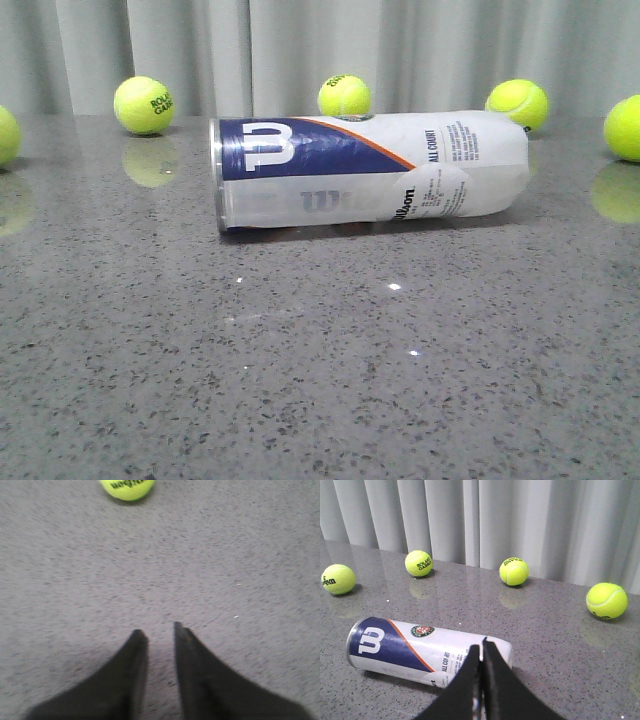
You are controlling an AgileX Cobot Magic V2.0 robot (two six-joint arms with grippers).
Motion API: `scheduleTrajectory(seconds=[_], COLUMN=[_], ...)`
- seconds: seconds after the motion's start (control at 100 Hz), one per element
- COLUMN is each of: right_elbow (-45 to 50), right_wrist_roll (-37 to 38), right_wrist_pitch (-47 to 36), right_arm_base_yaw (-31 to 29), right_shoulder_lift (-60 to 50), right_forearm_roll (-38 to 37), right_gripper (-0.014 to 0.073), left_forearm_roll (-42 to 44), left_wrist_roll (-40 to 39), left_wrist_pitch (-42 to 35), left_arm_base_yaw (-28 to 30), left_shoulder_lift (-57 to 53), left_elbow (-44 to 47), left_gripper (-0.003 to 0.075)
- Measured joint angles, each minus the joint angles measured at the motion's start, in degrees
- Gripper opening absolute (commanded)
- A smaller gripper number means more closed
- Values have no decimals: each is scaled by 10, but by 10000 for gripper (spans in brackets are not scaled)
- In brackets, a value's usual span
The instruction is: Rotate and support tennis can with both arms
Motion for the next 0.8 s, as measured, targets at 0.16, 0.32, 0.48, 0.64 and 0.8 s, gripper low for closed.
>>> scheduleTrajectory(seconds=[0.16, 0.32, 0.48, 0.64, 0.8], right_elbow=[0, 0, 0, 0, 0], right_wrist_roll=[0, 0, 0, 0, 0], right_wrist_pitch=[-1, -1, -1, -1, -1], right_arm_base_yaw=[0, 0, 0, 0, 0], right_shoulder_lift=[0, 0, 0, 0, 0], right_forearm_roll=[1, 1, 1, 1, 1], right_gripper=[-60, -60, -60, -60, -60], left_forearm_roll=[-114, -320, -533, -665, -736], left_wrist_roll=[53, 163, 282, 351, 396], left_wrist_pitch=[4, 35, 91, 140, 146], left_arm_base_yaw=[0, 0, 0, -9, -52], left_shoulder_lift=[69, 146, 229, 307, 372], left_elbow=[-41, -73, -83, -93, -100], left_gripper=[622, 572, 566, 566, 566])
